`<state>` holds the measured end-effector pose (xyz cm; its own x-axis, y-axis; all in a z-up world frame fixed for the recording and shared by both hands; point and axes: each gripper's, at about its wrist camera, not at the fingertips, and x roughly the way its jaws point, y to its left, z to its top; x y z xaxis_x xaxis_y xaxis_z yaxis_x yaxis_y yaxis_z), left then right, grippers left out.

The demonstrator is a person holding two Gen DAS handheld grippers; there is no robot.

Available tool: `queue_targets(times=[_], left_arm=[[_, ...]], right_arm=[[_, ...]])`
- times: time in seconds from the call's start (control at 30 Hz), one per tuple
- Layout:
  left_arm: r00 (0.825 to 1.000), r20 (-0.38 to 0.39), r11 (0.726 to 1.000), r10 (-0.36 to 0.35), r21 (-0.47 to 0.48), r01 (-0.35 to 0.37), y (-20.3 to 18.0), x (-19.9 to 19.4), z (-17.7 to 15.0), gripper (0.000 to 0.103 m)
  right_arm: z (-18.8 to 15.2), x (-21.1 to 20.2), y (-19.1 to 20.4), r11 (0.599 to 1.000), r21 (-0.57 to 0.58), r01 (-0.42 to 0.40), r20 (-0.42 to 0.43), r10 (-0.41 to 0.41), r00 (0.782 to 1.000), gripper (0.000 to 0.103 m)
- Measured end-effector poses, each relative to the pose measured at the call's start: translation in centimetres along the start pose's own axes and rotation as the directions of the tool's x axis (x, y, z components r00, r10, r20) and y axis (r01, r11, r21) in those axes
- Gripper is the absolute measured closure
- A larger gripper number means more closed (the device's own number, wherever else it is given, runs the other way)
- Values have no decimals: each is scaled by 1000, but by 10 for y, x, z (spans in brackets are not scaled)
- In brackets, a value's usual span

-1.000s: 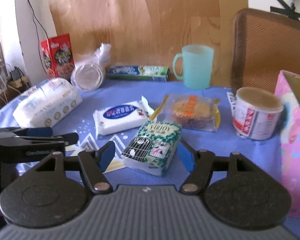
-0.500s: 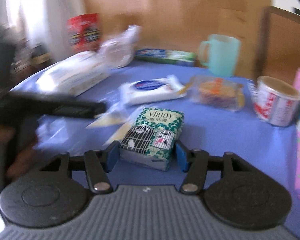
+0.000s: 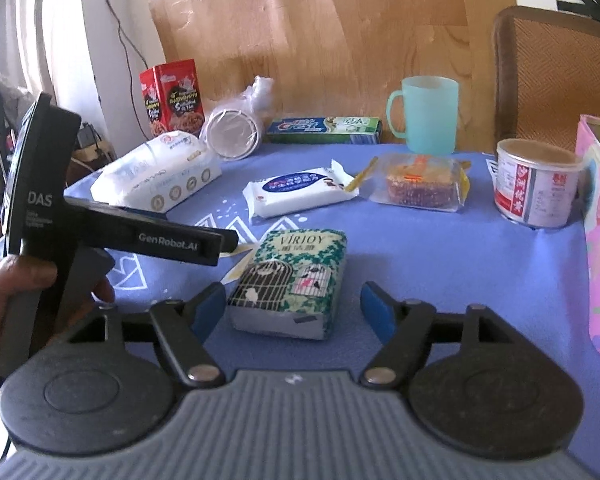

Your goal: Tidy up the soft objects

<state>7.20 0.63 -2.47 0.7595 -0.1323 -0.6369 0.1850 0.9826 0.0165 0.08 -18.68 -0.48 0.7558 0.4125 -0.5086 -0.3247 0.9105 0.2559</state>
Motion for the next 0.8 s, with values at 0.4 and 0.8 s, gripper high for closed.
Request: queue_targets(times=[0.4,0.8], left_arm=[[1000,9,1000,23,-7,-23,-1,0,0,0],[1000,24,1000,19,-14,-19,-1,-2,-4,0]], right_arm=[[-1,-8,-9,998,56,-28,36,26,999,26],[1,-4,-17,995,86,-59,13,58,998,25]])
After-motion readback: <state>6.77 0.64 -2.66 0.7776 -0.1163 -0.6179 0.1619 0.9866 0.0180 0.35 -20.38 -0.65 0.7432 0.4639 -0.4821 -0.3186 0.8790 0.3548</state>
